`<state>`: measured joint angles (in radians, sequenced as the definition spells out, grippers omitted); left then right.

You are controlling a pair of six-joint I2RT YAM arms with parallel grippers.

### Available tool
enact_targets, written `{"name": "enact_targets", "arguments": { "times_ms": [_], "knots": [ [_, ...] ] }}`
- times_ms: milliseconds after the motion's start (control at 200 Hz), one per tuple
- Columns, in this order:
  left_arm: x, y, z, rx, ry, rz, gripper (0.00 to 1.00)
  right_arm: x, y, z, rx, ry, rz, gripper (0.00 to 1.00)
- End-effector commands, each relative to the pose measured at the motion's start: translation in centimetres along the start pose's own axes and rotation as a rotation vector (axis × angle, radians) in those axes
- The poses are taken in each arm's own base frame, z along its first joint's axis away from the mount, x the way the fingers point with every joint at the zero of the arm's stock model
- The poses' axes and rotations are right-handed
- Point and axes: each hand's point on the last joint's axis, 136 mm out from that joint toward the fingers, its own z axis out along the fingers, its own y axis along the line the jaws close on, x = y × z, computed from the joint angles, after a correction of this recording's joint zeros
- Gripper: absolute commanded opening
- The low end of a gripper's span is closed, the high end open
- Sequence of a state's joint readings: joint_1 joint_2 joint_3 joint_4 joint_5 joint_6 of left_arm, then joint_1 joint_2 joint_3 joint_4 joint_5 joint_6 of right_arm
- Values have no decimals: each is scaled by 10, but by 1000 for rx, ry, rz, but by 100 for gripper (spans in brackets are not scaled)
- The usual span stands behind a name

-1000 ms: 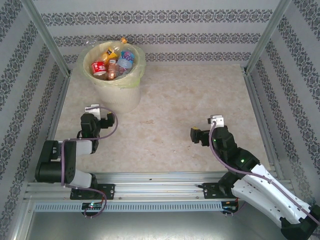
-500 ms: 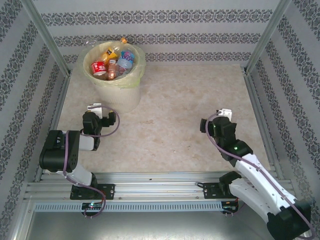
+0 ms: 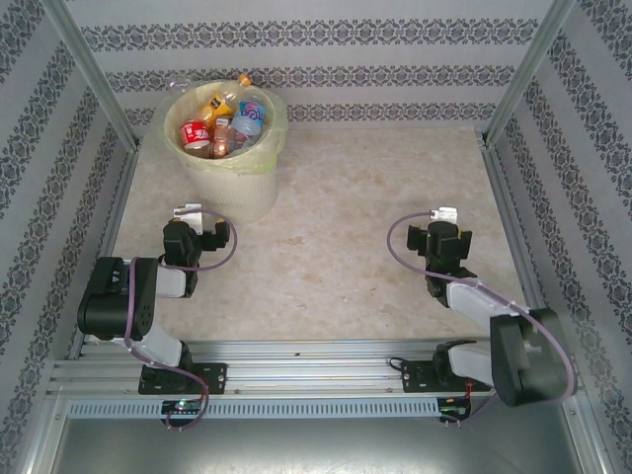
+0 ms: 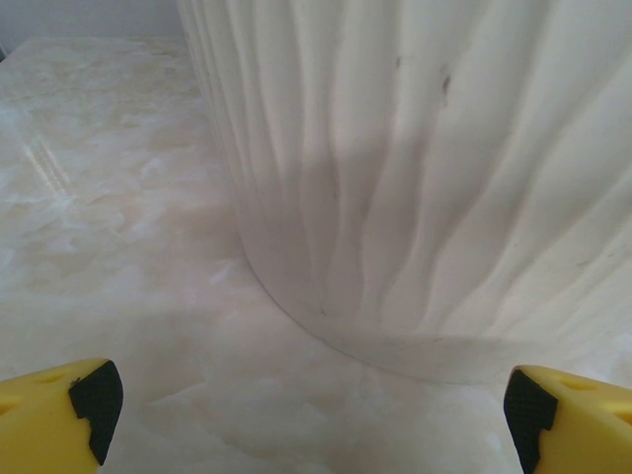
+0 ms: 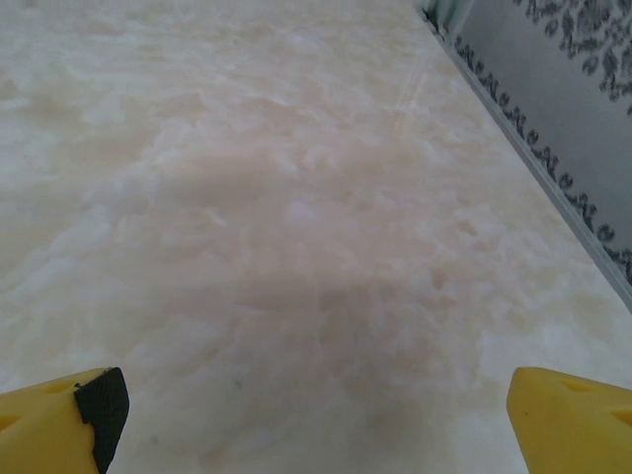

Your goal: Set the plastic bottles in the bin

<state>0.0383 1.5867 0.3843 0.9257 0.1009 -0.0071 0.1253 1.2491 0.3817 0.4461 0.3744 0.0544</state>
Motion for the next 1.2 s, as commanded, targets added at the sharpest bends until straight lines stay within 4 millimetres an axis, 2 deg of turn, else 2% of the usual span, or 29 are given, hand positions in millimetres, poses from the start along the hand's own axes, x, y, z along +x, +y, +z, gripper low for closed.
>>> {"name": "enact_targets", "arguments": {
  "times_ms": [0,90,200,260,335,425,540,714,844,854,869,959,1089,1114,1194],
  "knots": [
    [-4,-6,1,21,-6,14,100,-36,4,6,-31,-171,24,98],
    [-3,-6,1,21,-6,14,100,-45,6,7,-46,-218,45,98],
    [-3,-6,1,21,-5,14,100,-34,8,20,-75,-213,74,98],
    [-3,-6,1,23,-6,14,100,-38,17,21,-107,-247,53,98],
    [-3,-6,1,21,-6,14,100,-35,17,21,-125,-228,59,98],
    [-3,-6,1,21,-5,14,100,-27,29,30,-187,-225,37,98],
    [-3,-6,1,22,-5,14,100,-25,19,34,-169,-173,71,98],
    [-3,-6,1,21,-5,13,100,-24,18,34,-171,-179,78,98],
    [-3,-6,1,21,-5,14,100,-30,35,25,-272,-221,34,98],
    [-3,-6,1,20,-5,13,100,-23,36,22,-281,-213,28,98],
    [-3,-6,1,21,-5,13,100,-17,36,19,-284,-210,25,98],
    [-3,-6,1,21,-5,14,100,-18,28,13,-253,-264,50,98],
    [-3,-6,1,22,-6,14,100,-16,26,29,-224,-179,55,98],
    [-3,-6,1,21,-5,14,100,-25,25,35,-208,-171,64,98],
    [-3,-6,1,21,-5,14,100,-25,23,34,-208,-178,69,98]
  ]
}}
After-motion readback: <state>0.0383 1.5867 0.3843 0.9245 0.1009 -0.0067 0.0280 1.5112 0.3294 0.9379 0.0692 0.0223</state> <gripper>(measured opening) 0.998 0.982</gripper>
